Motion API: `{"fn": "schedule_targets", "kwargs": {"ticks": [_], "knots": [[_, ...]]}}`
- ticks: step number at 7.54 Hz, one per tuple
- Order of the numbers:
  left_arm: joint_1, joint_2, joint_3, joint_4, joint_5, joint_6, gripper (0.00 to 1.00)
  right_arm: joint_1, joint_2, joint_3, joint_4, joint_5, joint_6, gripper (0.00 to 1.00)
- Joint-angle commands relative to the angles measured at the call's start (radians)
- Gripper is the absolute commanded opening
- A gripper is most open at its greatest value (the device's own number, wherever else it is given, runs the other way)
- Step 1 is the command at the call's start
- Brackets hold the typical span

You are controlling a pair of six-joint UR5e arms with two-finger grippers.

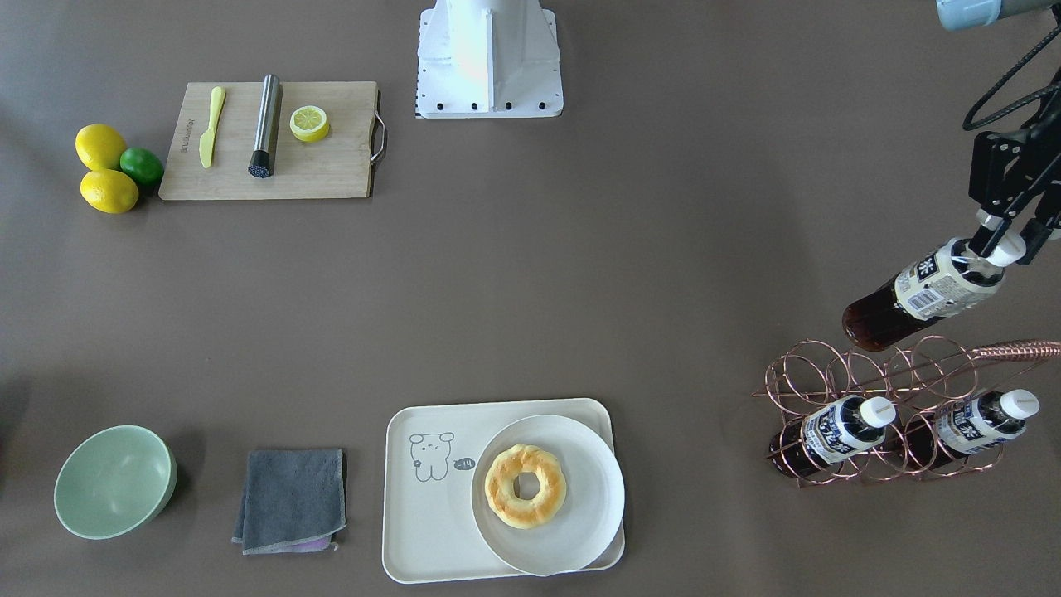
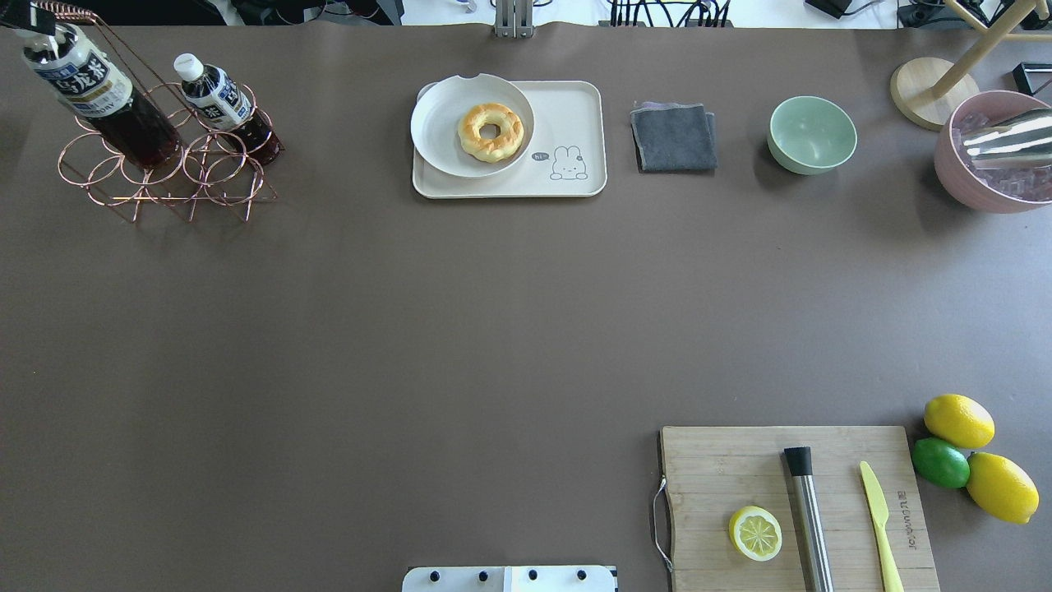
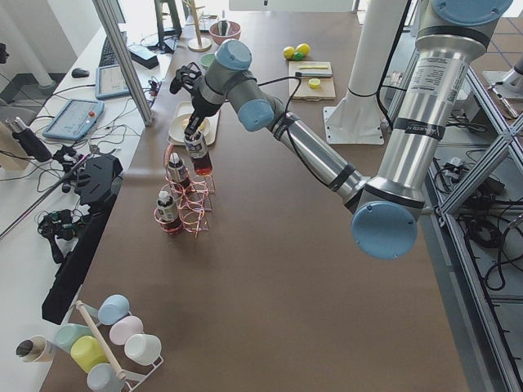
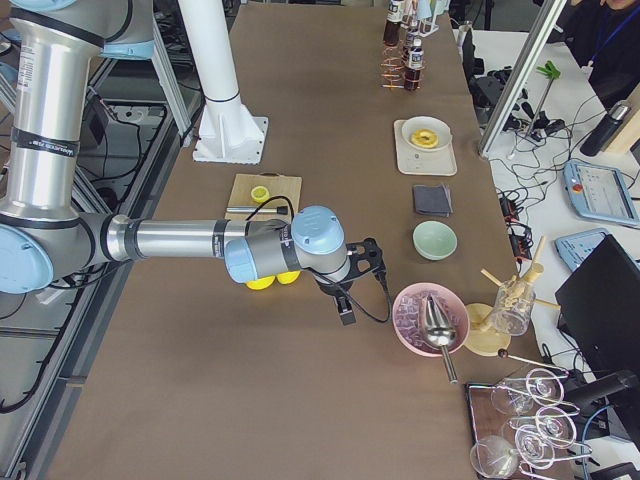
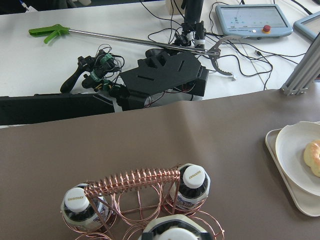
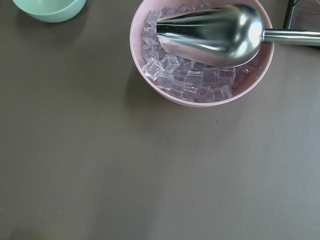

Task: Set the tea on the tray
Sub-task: 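Grasp the tea bottle with the left gripper and lift it from the rack, then carry the bottle with the left gripper toward the tray and set it down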

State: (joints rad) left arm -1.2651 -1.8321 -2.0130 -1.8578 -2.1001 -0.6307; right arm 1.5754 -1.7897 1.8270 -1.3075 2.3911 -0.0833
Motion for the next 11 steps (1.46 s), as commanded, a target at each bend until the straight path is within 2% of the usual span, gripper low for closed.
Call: {"fn": "schedule_targets", "kwargs": {"ticks": [1, 3, 5, 6, 7, 10, 11], "knots": [[0.235, -0.138, 0.0, 0.052, 0.133, -0.084, 0.0, 0.0, 0.0, 0.005, 0.042, -0.012, -0.007, 1.0], [0.449, -0.284, 0.005, 0.165, 0.32, -0.104, 0.0, -0.001, 0.001, 0.005, 0.042, -0.007, -0.003, 1.0], [0.628, -0.43, 0.083, 0.222, 0.469, -0.154, 0.0, -0.001, 0.003, 0.006, 0.043, -0.003, -0.001, 1.0], [0.682, -0.479, 0.127, 0.223, 0.513, -0.167, 0.0, 0.0, 0.004, 0.005, 0.043, -0.003, -0.001, 1.0], [0.714, -0.486, 0.146, 0.221, 0.522, -0.17, 0.0, -0.001, 0.004, 0.005, 0.043, -0.003, -0.001, 1.0], [0.792, -0.486, 0.148, 0.218, 0.549, -0.205, 0.0, -0.002, 0.003, 0.005, 0.043, -0.001, -0.001, 1.0], [0.818, -0.486, 0.148, 0.212, 0.584, -0.208, 0.0, -0.002, 0.003, 0.005, 0.043, -0.001, -0.001, 1.0]]}}
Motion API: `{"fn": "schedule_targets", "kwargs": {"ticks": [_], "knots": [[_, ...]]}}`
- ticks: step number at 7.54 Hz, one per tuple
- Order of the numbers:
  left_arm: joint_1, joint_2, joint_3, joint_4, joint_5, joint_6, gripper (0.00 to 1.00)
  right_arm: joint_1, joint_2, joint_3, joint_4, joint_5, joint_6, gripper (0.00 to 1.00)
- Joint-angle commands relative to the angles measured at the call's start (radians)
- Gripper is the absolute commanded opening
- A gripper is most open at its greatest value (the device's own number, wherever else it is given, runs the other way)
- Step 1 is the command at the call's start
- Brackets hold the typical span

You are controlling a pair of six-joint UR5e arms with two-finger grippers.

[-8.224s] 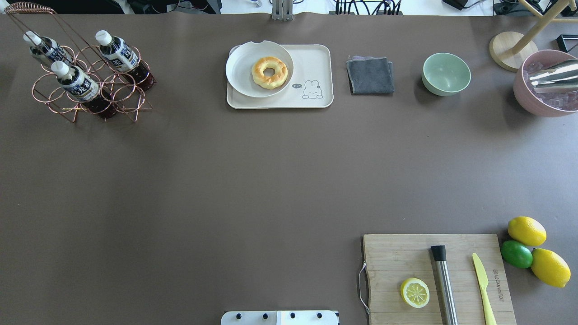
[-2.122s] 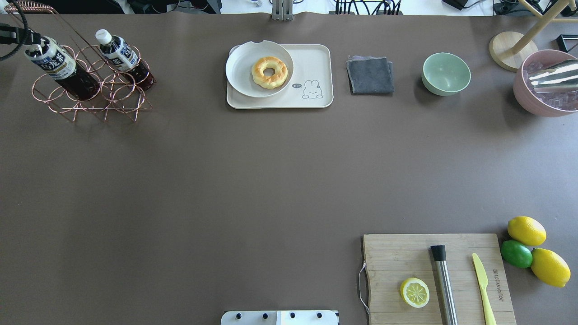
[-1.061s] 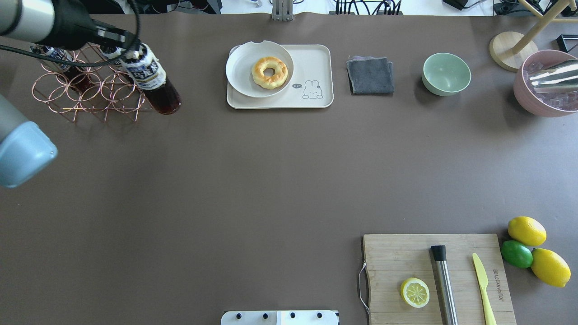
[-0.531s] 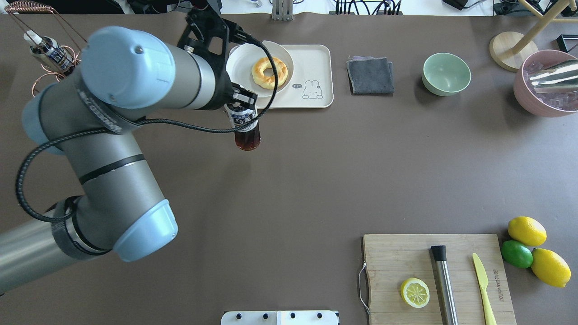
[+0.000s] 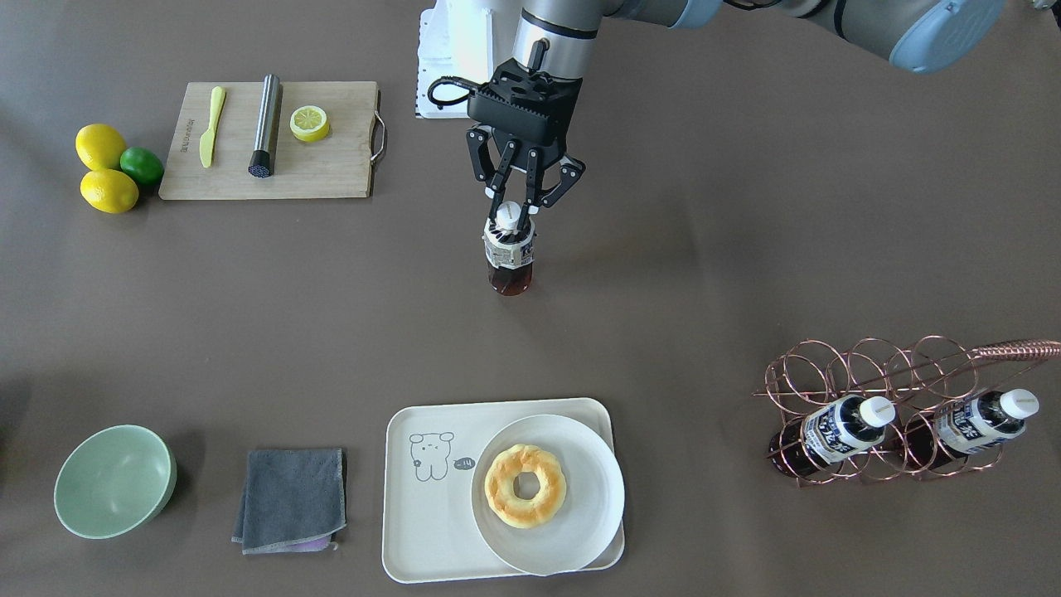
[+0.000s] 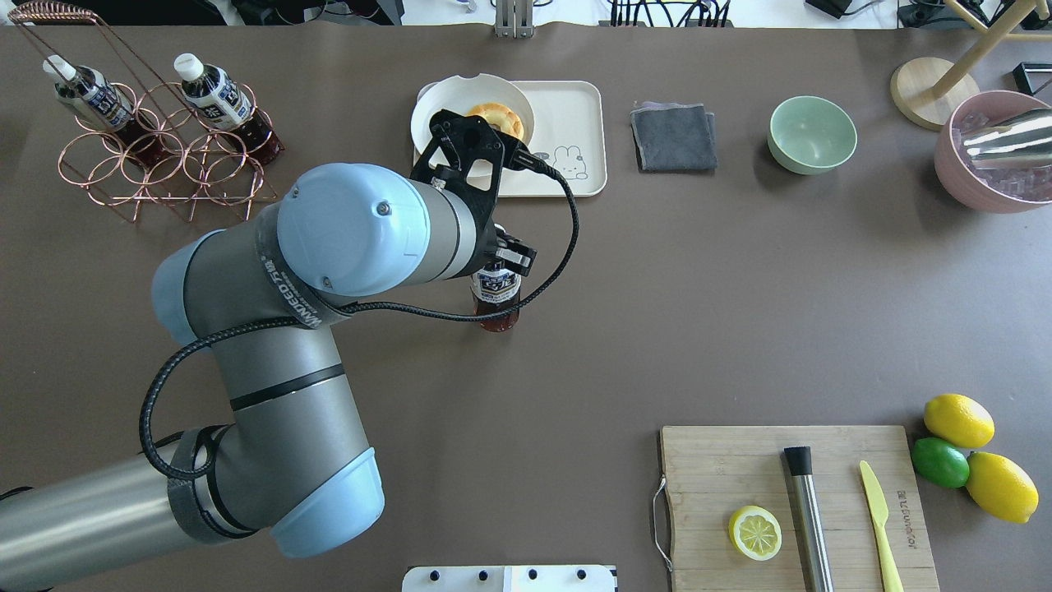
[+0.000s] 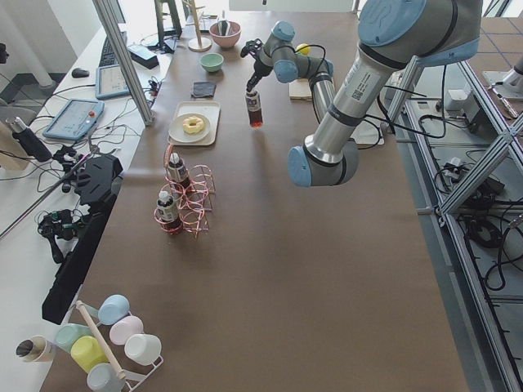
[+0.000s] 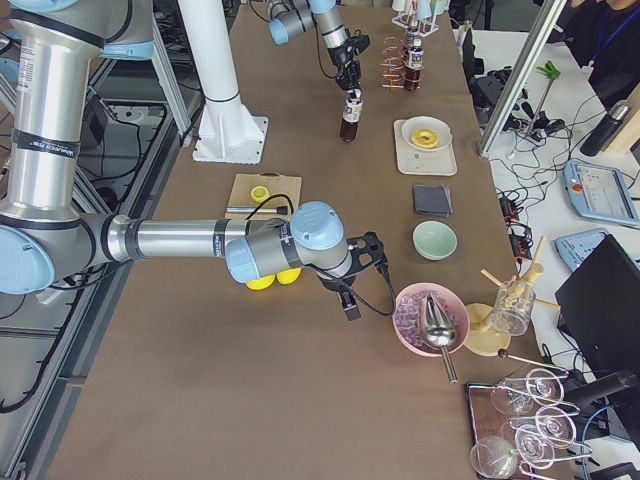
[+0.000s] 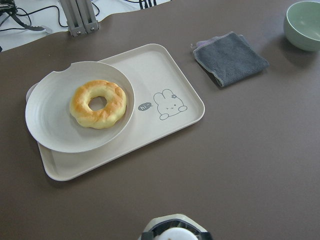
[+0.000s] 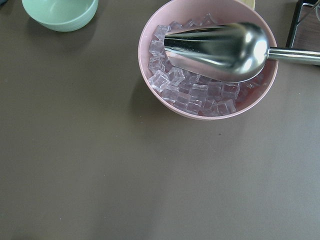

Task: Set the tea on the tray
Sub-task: 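Carry the bottle with the left gripper toward the tray and set it down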

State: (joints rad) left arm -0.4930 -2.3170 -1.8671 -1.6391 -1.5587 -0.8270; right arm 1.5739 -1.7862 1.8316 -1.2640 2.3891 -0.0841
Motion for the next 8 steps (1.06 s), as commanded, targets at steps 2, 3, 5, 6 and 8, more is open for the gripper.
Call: {"fn": "schedule_targets", "kwargs": {"ticks": [2, 3, 5, 6, 8], "knots": [[0.059, 0.001, -0.003, -0.01, 0.058, -0.029, 0.0, 0.001, -0.002, 0.0, 0.0, 0.001, 0.0, 1.0], [0.059, 0.001, -0.003, -0.01, 0.058, -0.044, 0.0, 0.001, -0.002, 0.001, 0.0, 0.001, 0.0, 1.0], [0.059, 0.002, -0.004, -0.01, 0.058, -0.044, 0.0, 0.0, -0.002, 0.001, 0.0, 0.001, 0.0, 1.0], [0.059, 0.005, -0.004, -0.008, 0.065, -0.043, 0.31, 0.001, -0.002, 0.001, 0.0, 0.001, 0.0, 1.0], [0.06, 0.004, -0.004, -0.007, 0.095, -0.035, 0.69, 0.001, -0.002, 0.0, 0.0, 0.001, 0.0, 1.0]]}}
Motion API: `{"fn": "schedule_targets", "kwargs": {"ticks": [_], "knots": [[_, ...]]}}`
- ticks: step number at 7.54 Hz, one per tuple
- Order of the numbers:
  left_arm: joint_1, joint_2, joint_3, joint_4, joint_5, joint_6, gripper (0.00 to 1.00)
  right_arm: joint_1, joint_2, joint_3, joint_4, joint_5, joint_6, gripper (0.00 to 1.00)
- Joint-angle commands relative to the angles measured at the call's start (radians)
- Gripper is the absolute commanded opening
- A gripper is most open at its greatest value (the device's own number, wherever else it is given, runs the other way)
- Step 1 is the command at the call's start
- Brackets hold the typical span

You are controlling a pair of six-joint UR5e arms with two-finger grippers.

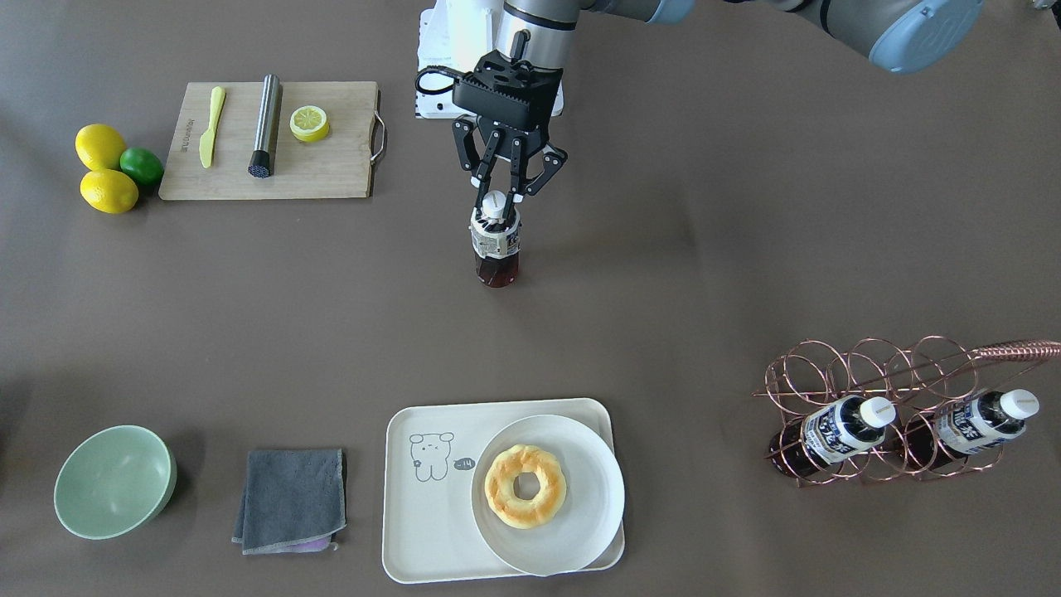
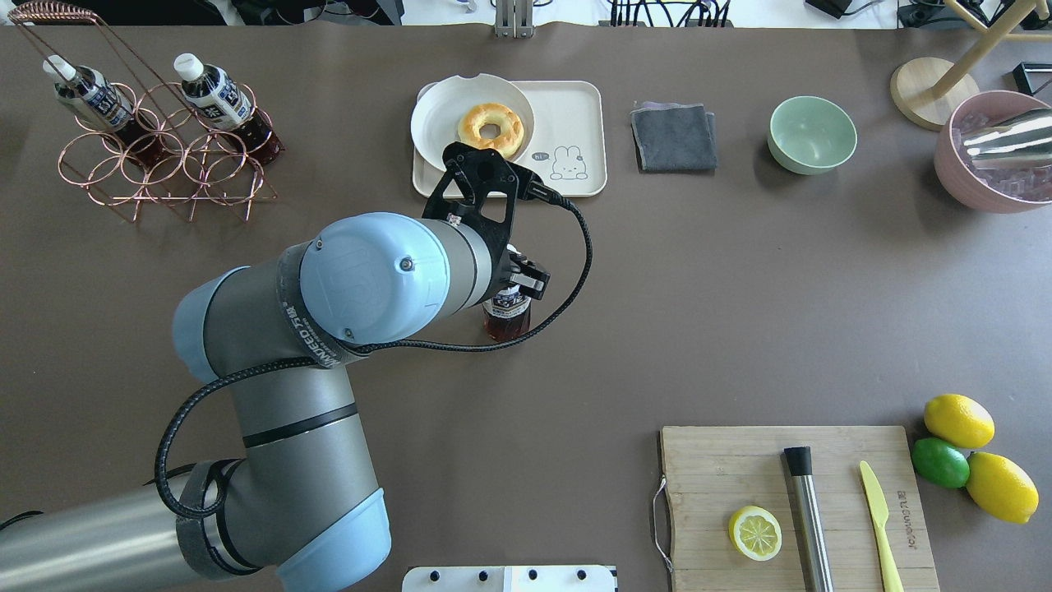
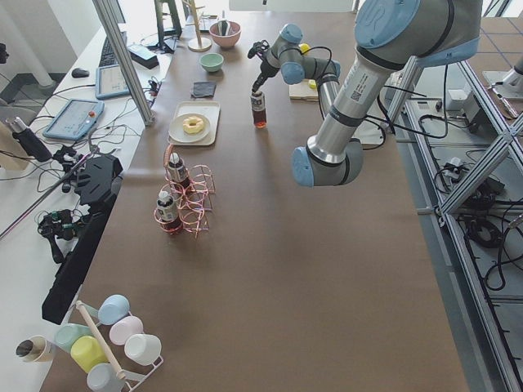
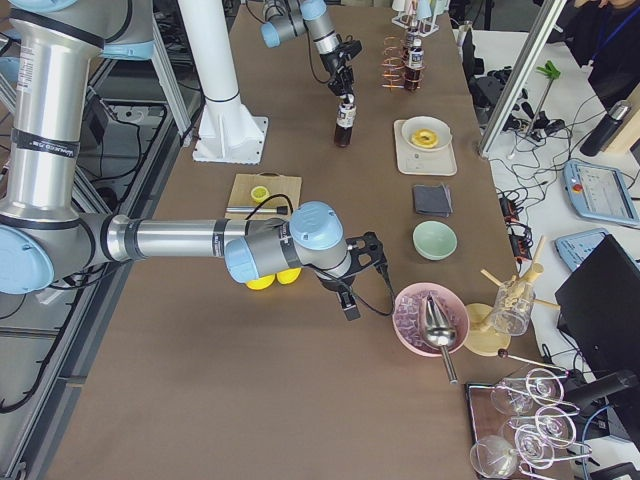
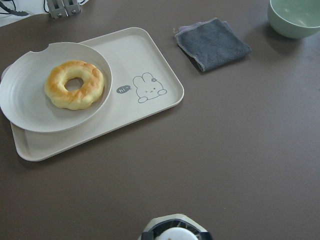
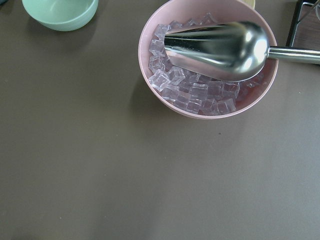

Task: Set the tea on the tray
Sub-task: 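Carry the bottle with the left gripper toward the tray and set it down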

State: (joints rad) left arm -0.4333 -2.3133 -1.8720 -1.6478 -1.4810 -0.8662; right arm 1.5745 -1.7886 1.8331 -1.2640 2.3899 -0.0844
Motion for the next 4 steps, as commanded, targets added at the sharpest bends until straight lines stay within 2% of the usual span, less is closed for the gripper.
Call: {"fn": "schedule_targets", "kwargs": {"ticks": [1, 2, 4], "knots": [[0.001, 0.005, -0.001, 0.002, 0.019, 0.006, 0.81, -0.001, 0.0, 0.0, 0.0, 0.0, 0.002, 1.0], [-0.001, 0.005, -0.007, 0.002, 0.018, 0.007, 0.95, -0.001, 0.001, 0.0, 0.0, 0.002, 0.002, 1.0], [-0.039, 0.037, -0.109, 0.016, -0.01, 0.007, 0.97, -0.001, 0.012, 0.0, 0.0, 0.003, 0.006, 1.0]]}}
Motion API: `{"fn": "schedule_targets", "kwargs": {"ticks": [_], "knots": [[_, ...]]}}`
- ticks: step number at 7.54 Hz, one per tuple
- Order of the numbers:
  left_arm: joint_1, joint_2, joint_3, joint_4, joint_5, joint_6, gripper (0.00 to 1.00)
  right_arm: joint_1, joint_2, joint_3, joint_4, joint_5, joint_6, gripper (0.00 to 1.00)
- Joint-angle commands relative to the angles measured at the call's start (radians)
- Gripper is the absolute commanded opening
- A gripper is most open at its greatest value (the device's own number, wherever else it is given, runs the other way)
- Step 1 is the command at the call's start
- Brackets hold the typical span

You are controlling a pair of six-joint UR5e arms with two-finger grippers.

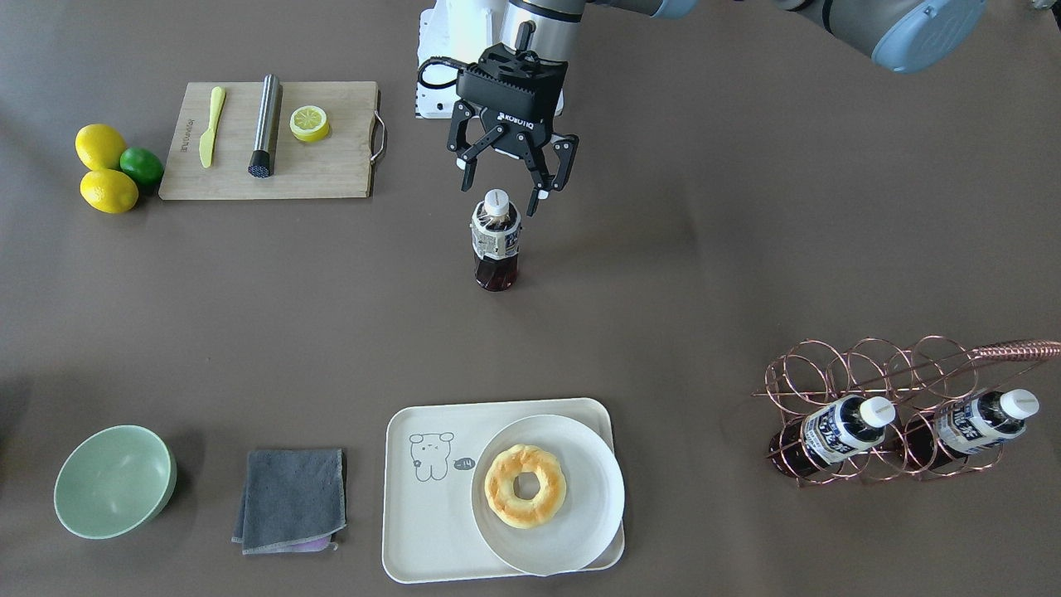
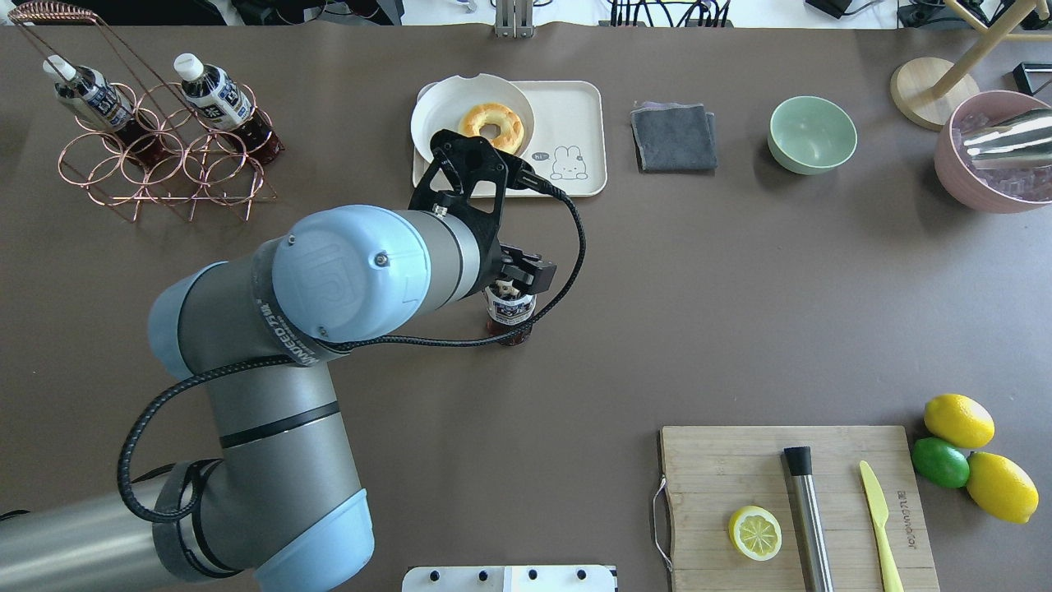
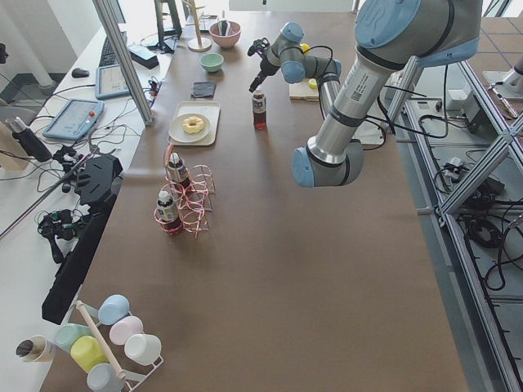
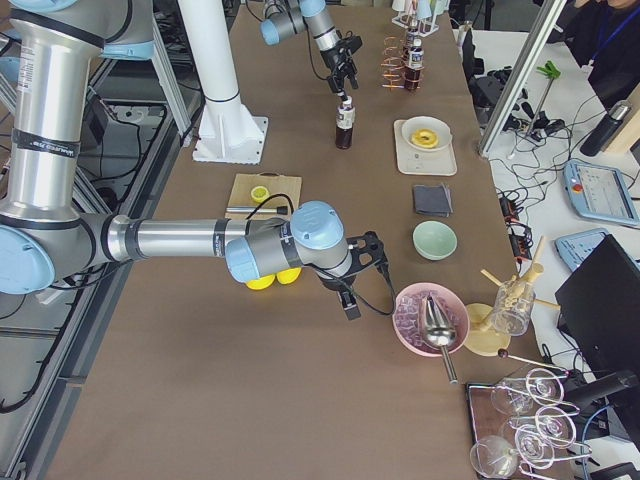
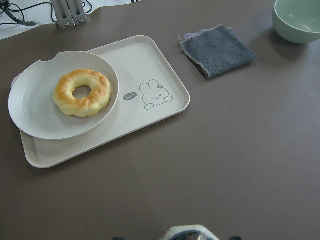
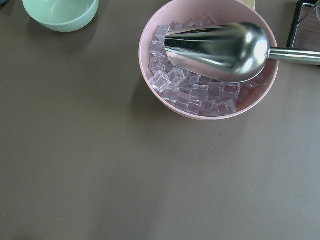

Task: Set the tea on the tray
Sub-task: 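Open the left gripper and withdraw it while the right arm reaches in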

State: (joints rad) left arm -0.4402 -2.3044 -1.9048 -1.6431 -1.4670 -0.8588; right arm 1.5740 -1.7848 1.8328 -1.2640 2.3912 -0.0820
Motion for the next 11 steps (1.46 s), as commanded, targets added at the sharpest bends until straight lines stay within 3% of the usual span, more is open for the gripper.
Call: {"fn": "schedule_targets", "kwargs": {"ticks": [1, 2, 4, 6, 7, 9, 10, 11], "knots": [[-0.111, 0.072, -0.123, 0.025, -0.139, 0.0, 0.97, -0.002, 0.011, 0.006, 0.0, 0.009, 0.028, 1.0], [-0.235, 0.162, -0.175, 0.026, -0.293, 0.001, 0.97, -0.006, 0.013, 0.046, -0.001, 0.035, 0.089, 1.0], [-0.407, 0.351, -0.276, 0.023, -0.477, 0.114, 0.97, -0.079, 0.045, 0.155, -0.003, 0.048, 0.311, 1.0], [-0.577, 0.527, -0.309, 0.016, -0.603, 0.326, 0.97, -0.232, 0.184, 0.186, 0.003, 0.036, 0.587, 1.0], [-0.668, 0.612, -0.307, 0.016, -0.659, 0.456, 0.98, -0.312, 0.305, 0.187, 0.002, 0.014, 0.751, 1.0], [-0.849, 0.738, -0.254, 0.012, -0.76, 0.701, 0.98, -0.542, 0.5, 0.189, -0.006, -0.175, 1.041, 1.0], [-0.912, 0.782, -0.217, 0.011, -0.763, 0.806, 0.98, -0.645, 0.583, 0.189, -0.046, -0.273, 1.15, 1.0], [-0.963, 0.799, -0.171, -0.003, -0.763, 0.881, 0.98, -0.729, 0.704, 0.189, -0.184, -0.367, 1.204, 1.0]]}}
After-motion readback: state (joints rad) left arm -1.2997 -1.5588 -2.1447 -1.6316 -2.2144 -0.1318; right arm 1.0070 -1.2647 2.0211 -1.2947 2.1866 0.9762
